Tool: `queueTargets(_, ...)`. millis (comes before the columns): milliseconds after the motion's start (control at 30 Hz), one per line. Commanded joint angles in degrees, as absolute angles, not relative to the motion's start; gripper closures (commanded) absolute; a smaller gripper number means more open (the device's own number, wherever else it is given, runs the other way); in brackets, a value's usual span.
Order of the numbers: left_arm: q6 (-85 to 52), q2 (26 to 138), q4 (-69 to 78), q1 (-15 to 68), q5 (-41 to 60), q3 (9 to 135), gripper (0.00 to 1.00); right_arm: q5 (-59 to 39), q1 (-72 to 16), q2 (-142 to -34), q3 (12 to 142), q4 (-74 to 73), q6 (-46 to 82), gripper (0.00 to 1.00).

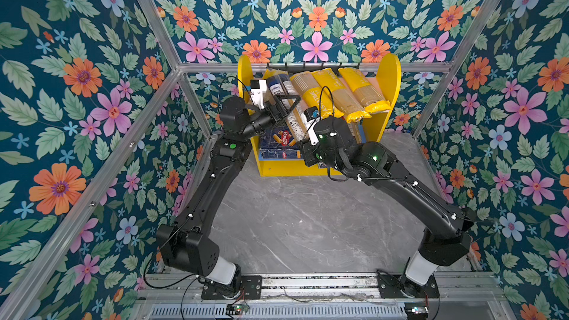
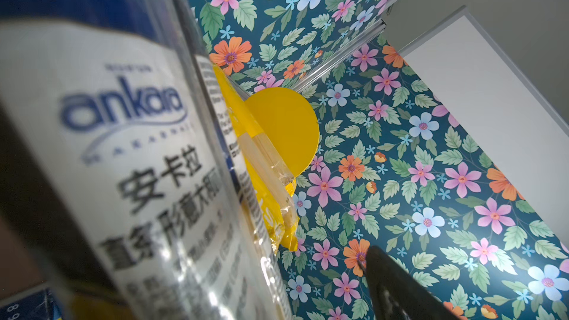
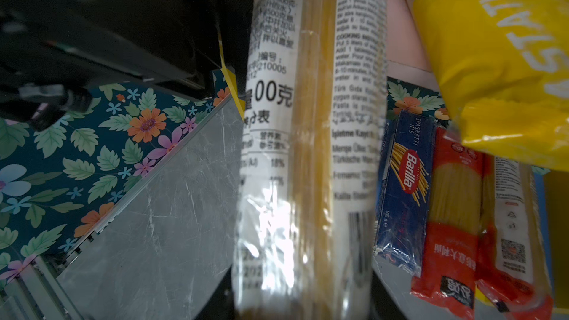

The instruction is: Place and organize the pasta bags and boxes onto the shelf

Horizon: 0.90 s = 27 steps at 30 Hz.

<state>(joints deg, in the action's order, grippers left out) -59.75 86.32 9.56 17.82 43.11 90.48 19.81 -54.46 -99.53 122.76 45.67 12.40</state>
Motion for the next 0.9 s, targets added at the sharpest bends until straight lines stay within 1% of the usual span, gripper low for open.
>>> queueTargets(0,-57.9,85.3,9.8,17.7,43.7,90.2,0.01,24.0,-54.4,-100.4,127.0,42.8,12.4,0.78)
queueTargets(267,-57.6,83.2,9.0,17.4,43.9,87.7,0.01,26.6,-53.4,-106.7,143.6,53.1,12.2,0.79)
queueTargets(333,-57.9,83.0,9.0,17.4,44.0,87.2,0.0,26.5,-53.0,-107.1,144.8,54.1,12.4,0.79)
queueTargets(500,-58.2,81.5,9.1,17.4,44.1,85.5,0.0,26.3,-52.6,-106.2,142.7,53.7,13.3,0.79)
queueTargets(633,-59.3,79.2,10.7,17.4,45.8,83.7,0.01,26.2,-52.3,-108.0,146.1,56.3,14.1,0.79)
queueTargets(767,-58.8,74.1,10.2,17.4,46.9,80.2,0.01,26.3,-52.2,-110.1,149.8,59.6,15.2,0.79)
queueTargets(867,-54.1,68.7,4.2,17.3,46.1,78.7,0.0,26.8,-52.4,-110.7,151.0,61.3,16.3,0.79)
